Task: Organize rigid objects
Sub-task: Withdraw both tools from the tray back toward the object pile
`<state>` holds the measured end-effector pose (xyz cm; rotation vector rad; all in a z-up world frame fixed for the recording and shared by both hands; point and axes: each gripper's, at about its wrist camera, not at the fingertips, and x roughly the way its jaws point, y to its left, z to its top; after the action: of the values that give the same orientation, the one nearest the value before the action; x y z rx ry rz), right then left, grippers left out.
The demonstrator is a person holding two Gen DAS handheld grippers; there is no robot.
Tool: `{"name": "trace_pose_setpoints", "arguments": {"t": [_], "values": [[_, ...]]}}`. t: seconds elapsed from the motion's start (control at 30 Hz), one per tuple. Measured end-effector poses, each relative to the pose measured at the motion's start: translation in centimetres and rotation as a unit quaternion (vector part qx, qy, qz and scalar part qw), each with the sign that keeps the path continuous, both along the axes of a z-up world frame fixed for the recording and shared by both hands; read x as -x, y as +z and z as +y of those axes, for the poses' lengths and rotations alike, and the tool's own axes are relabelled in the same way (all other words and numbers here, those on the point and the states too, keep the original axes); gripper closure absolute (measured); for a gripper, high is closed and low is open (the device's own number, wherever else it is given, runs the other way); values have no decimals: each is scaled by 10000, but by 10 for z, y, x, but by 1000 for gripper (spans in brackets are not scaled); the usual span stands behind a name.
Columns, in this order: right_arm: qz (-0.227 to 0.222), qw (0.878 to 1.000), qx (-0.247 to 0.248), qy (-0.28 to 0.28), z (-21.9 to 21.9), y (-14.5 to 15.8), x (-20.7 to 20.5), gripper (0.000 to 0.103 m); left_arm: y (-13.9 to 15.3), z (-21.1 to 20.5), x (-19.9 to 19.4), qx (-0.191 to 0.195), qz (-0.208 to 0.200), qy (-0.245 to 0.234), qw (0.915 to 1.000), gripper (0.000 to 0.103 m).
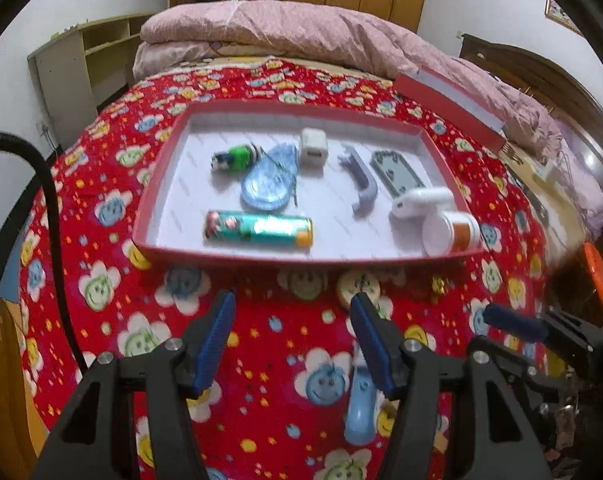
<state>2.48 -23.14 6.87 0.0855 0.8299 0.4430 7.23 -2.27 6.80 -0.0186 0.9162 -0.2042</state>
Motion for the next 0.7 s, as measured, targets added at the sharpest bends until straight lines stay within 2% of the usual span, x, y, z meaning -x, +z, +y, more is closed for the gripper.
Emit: {"name": "trace_pose_setpoints", "arguments": {"t": [0.33, 0.7], "values": [[198, 9997, 141, 88, 4, -18, 19, 63, -10, -15, 14, -12, 96, -235, 9997, 40], [285, 9989, 324, -158, -6, -27, 21, 63, -22, -45, -6, -147, 133, -373, 9991, 41]]}}
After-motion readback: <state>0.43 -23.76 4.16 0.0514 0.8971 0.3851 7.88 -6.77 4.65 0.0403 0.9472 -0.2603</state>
